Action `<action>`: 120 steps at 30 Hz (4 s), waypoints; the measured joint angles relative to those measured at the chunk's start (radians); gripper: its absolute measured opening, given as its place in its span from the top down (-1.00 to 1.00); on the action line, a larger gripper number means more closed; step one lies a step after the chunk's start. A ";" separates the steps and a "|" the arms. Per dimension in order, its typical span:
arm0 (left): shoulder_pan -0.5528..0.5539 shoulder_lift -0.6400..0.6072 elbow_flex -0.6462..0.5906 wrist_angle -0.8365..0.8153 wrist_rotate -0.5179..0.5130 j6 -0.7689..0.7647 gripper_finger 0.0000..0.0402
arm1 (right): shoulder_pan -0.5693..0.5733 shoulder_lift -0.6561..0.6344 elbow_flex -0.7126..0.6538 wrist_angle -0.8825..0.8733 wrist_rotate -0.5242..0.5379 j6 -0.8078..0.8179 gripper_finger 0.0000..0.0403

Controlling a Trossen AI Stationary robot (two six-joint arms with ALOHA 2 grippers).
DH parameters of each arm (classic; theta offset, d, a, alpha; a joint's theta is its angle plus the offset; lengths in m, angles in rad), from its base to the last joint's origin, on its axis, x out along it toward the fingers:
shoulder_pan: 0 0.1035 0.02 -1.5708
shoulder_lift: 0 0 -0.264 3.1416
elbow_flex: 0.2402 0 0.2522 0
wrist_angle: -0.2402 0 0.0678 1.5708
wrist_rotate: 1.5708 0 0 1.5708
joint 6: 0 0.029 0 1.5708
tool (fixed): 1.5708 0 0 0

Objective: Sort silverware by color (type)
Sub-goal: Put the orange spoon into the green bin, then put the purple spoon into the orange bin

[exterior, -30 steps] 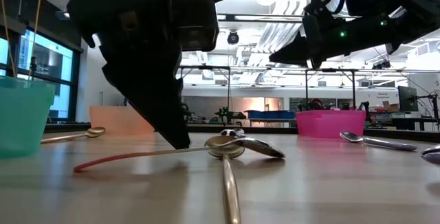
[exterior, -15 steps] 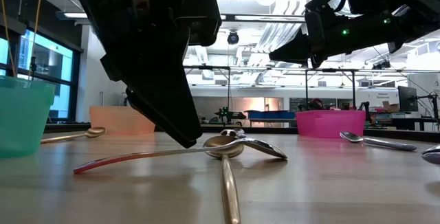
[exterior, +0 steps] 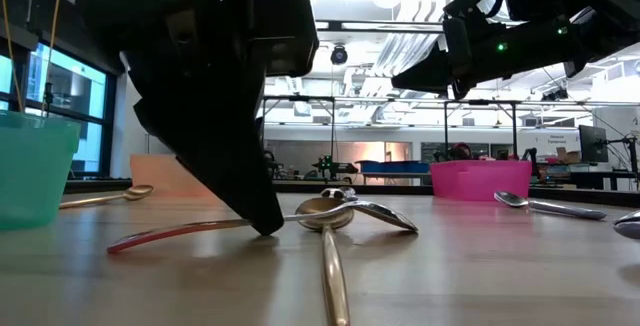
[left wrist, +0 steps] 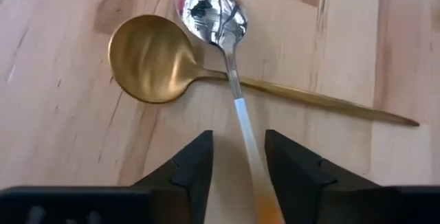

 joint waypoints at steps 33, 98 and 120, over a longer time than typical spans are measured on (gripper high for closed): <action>-0.114 -0.388 0.191 -0.686 0.031 -0.223 1.00 | 0.000 0.000 0.000 -0.009 0.003 0.000 1.00; 0.123 -0.604 -0.402 0.179 0.253 0.300 1.00 | 0.120 0.000 0.368 -0.971 -0.123 0.093 1.00; 0.520 -0.603 -0.681 0.707 0.369 0.482 1.00 | 0.607 0.233 0.625 -1.533 -0.288 0.614 0.36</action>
